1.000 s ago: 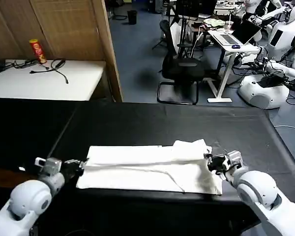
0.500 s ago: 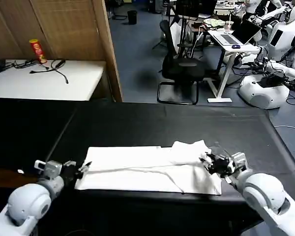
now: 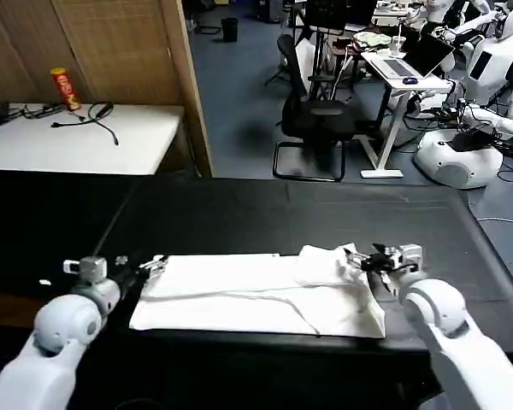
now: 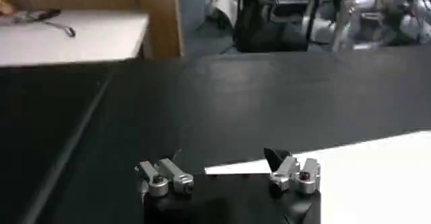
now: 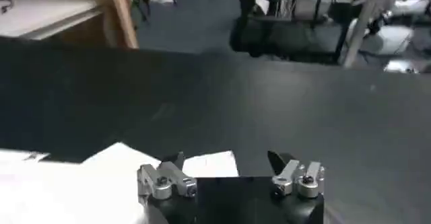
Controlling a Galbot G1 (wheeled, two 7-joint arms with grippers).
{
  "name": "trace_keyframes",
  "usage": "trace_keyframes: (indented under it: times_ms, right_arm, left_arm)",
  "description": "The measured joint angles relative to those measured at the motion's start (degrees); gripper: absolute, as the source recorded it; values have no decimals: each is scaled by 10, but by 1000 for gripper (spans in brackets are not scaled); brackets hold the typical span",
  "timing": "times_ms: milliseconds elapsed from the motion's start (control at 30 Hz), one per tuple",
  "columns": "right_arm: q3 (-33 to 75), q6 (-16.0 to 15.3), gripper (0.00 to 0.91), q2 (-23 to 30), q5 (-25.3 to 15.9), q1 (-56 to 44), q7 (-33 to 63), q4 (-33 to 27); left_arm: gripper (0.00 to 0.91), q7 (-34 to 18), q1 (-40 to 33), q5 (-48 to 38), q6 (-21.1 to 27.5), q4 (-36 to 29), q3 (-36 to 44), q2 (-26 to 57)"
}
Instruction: Fold and organize the clothes.
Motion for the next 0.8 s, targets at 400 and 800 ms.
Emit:
trace_keyframes:
  times_ms: [400, 800]
  right_arm:
    - [-1, 4, 176, 29, -20, 0, -1, -23]
    - [7, 70, 10, 55, -78, 2, 5, -31]
  left_arm:
    - [0, 2, -4, -23, 6, 32, 2, -22]
    - [0, 11, -13, 53, -34, 44, 12, -35]
